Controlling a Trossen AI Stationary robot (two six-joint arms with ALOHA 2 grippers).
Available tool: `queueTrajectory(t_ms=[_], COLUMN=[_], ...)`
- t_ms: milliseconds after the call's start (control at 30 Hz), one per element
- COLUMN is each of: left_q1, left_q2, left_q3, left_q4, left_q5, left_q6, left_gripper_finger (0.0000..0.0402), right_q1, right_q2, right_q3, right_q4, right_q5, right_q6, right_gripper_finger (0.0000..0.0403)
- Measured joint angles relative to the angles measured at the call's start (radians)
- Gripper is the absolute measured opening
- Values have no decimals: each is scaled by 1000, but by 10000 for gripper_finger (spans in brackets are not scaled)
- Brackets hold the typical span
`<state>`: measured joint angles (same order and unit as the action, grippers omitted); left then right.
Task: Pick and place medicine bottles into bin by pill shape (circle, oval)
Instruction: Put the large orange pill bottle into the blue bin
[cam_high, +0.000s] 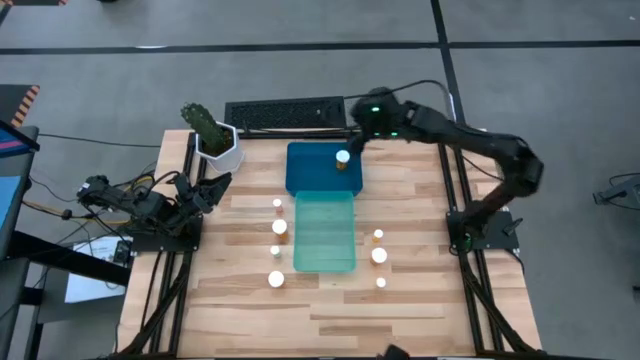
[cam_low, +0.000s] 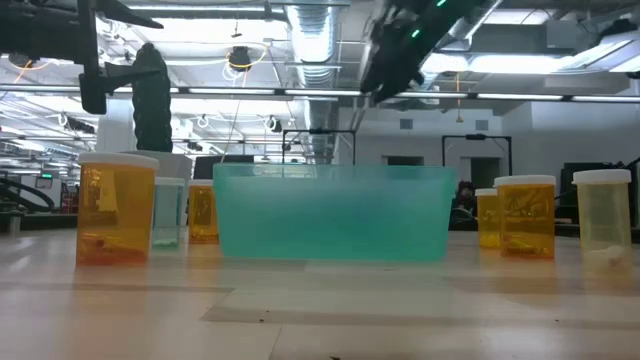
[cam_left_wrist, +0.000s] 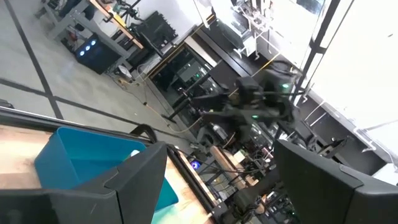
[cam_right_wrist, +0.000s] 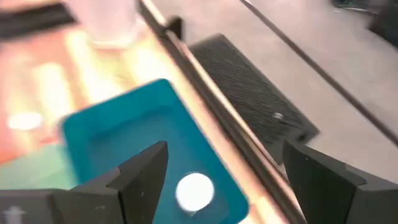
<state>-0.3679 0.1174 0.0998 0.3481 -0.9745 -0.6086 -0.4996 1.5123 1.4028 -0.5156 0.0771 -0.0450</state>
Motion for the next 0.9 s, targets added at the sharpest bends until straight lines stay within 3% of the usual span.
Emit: queueTrajectory(t_ms=[167,500,633,900], left_q1=[0,0,0,0], left_q2=[0,0,0,0], left_q3=[0,0,0,0], left_q4=[0,0,0,-49], left_q5=[-1,-9,-31,-47], left_q6=[-13,-14,-16,-64], left_gripper_finger=[289,289,289,289], right_q1=[28,139,219,417], right_q2=[-226,-635,-687,-665], right_q3=[-172,-645,-733,-822], right_q4=[17,212,162,74], right_q5=[-170,-185,-178,-157], right_q6=[20,159,203,269], right_gripper_finger=[321,321,321,321])
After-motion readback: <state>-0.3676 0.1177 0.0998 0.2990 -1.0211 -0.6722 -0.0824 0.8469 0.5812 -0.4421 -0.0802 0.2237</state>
